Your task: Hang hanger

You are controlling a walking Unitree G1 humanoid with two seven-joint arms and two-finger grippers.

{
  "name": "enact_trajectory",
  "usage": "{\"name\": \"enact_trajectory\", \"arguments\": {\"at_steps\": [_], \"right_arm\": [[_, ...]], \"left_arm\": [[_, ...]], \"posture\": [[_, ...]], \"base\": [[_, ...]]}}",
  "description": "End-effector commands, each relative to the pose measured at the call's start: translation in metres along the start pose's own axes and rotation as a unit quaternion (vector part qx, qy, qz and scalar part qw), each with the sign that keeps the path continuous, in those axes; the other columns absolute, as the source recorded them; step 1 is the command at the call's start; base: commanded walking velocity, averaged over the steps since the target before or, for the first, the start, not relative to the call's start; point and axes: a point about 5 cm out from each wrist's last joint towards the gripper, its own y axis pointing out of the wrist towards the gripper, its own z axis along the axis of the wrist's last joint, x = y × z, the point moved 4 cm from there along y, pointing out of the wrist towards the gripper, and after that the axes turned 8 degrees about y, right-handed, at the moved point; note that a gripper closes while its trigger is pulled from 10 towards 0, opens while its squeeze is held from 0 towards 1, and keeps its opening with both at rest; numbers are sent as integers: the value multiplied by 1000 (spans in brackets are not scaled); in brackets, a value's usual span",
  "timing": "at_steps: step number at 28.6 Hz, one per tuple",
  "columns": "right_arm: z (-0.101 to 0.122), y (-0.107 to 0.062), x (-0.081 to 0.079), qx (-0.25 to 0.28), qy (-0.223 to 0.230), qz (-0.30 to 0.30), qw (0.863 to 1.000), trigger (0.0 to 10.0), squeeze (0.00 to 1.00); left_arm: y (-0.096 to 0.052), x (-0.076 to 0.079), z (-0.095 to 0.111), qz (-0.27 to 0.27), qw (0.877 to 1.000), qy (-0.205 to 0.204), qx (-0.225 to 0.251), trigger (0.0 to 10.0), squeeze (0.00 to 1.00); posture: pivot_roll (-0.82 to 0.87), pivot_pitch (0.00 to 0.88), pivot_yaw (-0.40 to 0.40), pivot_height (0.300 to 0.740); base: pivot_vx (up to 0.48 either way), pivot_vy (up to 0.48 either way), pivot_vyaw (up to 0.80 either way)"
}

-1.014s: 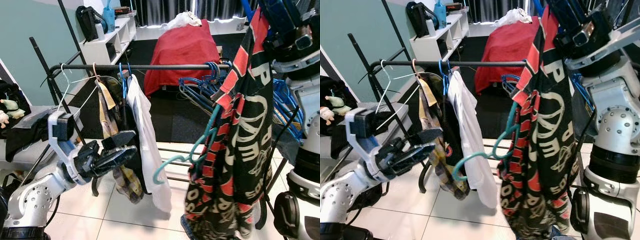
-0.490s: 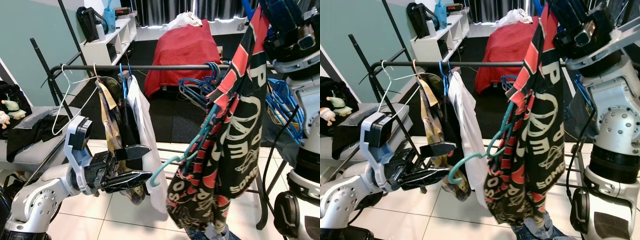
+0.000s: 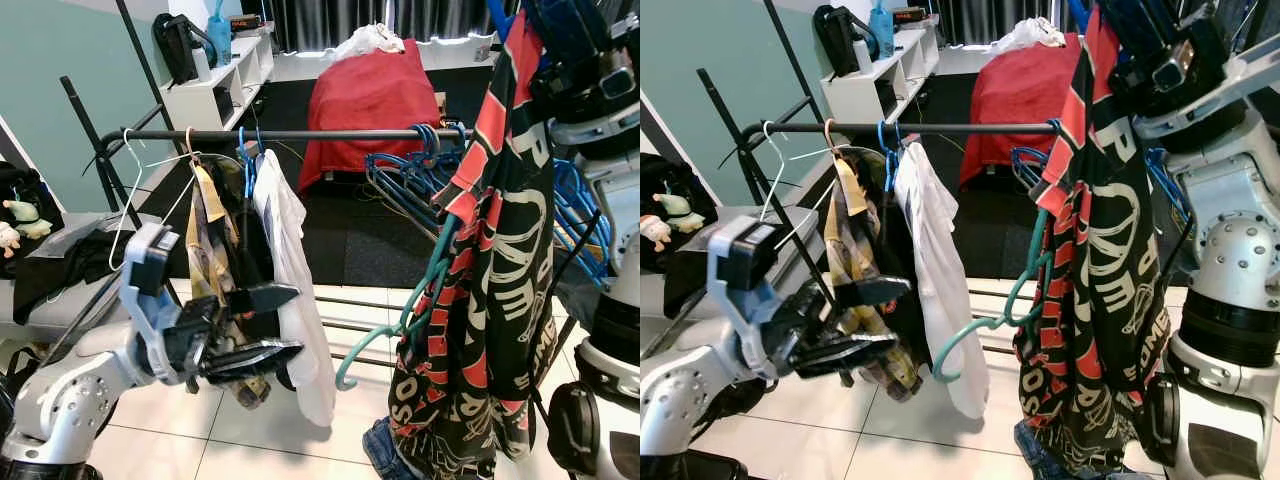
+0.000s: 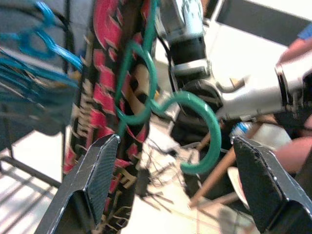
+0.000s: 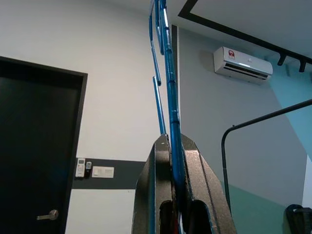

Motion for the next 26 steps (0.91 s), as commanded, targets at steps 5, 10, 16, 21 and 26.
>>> {"name": "enact_trajectory", "arguments": {"at_steps": [5,10,16,21,26], "right_arm": [[7,9,-11,8,-9,26,1000,0,0],[8,9,-11,10,-11,26,1000,0,0],[10,9,-11,13,-10,27,1000,0,0],[9,9,-11,12,-9,29,999,0,0],[9,9,-12,12,-9,30,999,0,0]], "left_arm": [[-3,3,-2,-4,1000,6,-21,10000,0],[-3,3,0,-2,1000,11,-27,10000,0],[-3,-18,-12,58,995,36,-72,0,0],[-2,-23,-7,70,995,42,-53,0,0],[-1,-27,-4,82,994,51,-47,0,0]], "posture": [[-111,16,73,740],[-107,17,75,740],[-105,17,73,740],[-108,11,73,740],[-110,5,74,740]], "base": [[0,0,0],[0,0,0],[0,0,0],[0,0,0],[0,0,0]]}}
